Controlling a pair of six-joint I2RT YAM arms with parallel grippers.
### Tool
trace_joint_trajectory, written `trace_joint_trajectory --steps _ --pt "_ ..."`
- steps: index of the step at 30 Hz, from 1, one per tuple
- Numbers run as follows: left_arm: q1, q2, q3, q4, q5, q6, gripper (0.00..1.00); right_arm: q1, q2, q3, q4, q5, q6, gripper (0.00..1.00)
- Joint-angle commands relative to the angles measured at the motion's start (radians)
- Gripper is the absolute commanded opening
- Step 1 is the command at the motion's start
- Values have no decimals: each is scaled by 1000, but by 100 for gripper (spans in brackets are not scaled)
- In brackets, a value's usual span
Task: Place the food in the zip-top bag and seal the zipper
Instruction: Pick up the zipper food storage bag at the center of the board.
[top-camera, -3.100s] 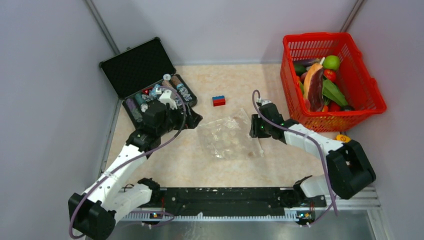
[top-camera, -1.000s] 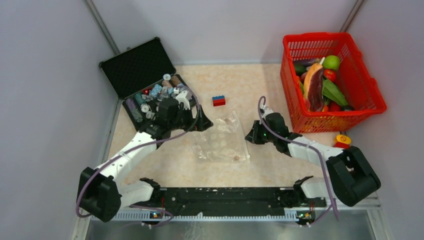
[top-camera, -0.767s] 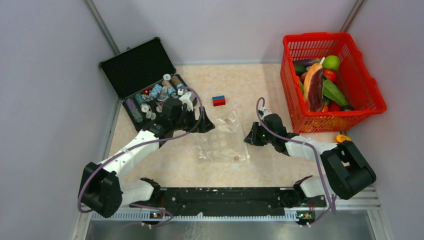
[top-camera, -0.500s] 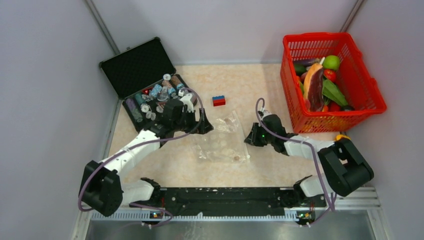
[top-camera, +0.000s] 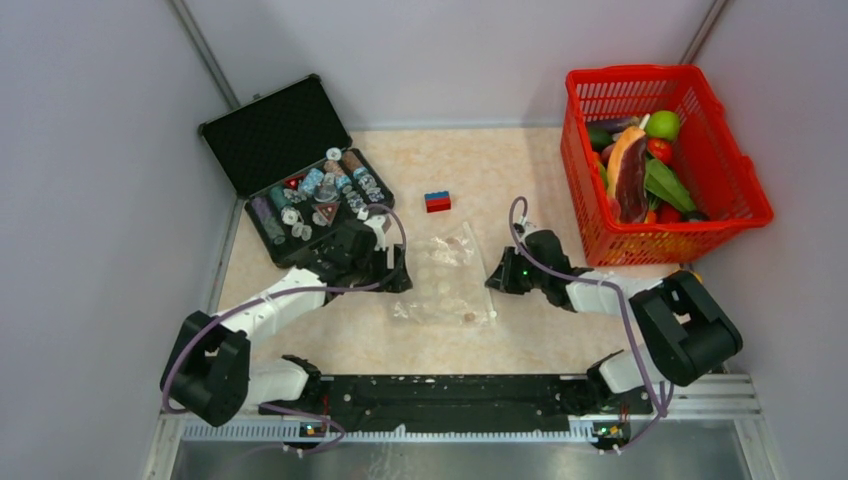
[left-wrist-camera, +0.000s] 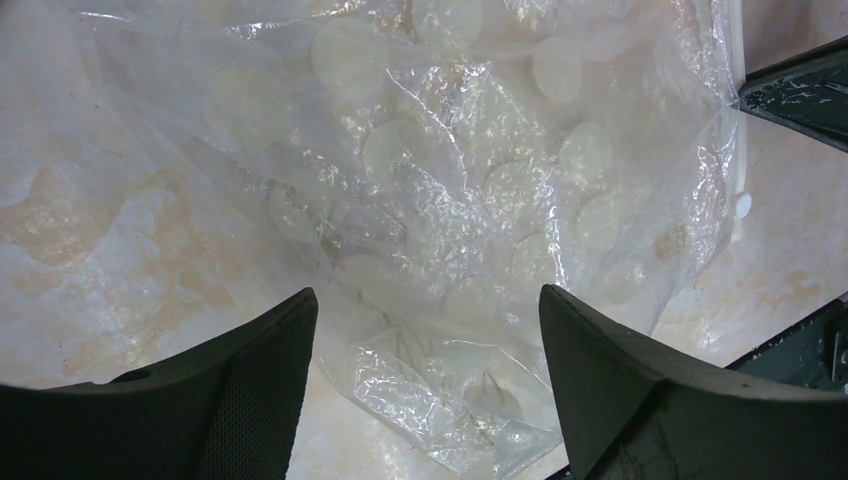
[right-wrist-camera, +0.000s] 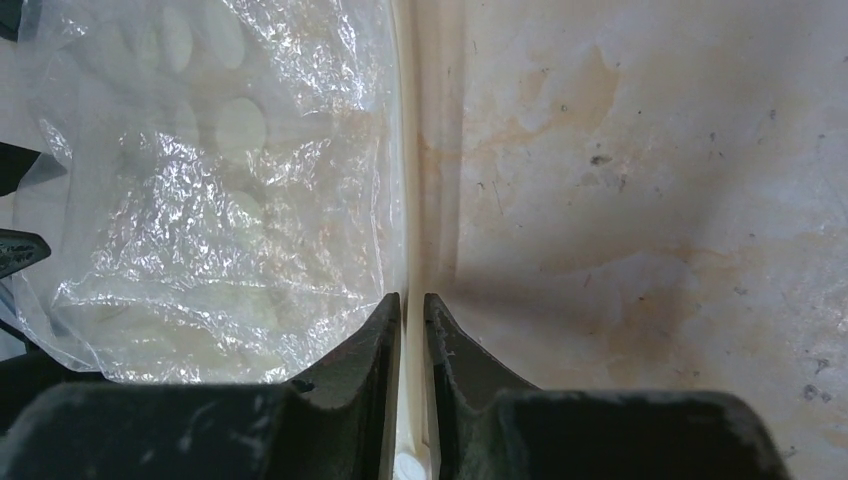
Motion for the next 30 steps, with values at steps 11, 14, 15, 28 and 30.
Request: trace_joint_trajectory --steps 11,14,15,28,30 --pt "-7 10 -53 75 -31 2 53 -6 17 -7 107 -70 34 0" --pt "-8 2 -54 74 -44 0 50 -6 -8 -10 107 -65 38 0" --pt "-8 -1 -54 72 -50 0 50 -6 -21 -13 109 -64 34 0" --pt "-10 33 -39 98 -23 -3 43 -6 -12 -32 178 -204 -4 2" --pt "-11 37 -39 101 -21 -5 43 -6 7 -38 198 -212 10 5"
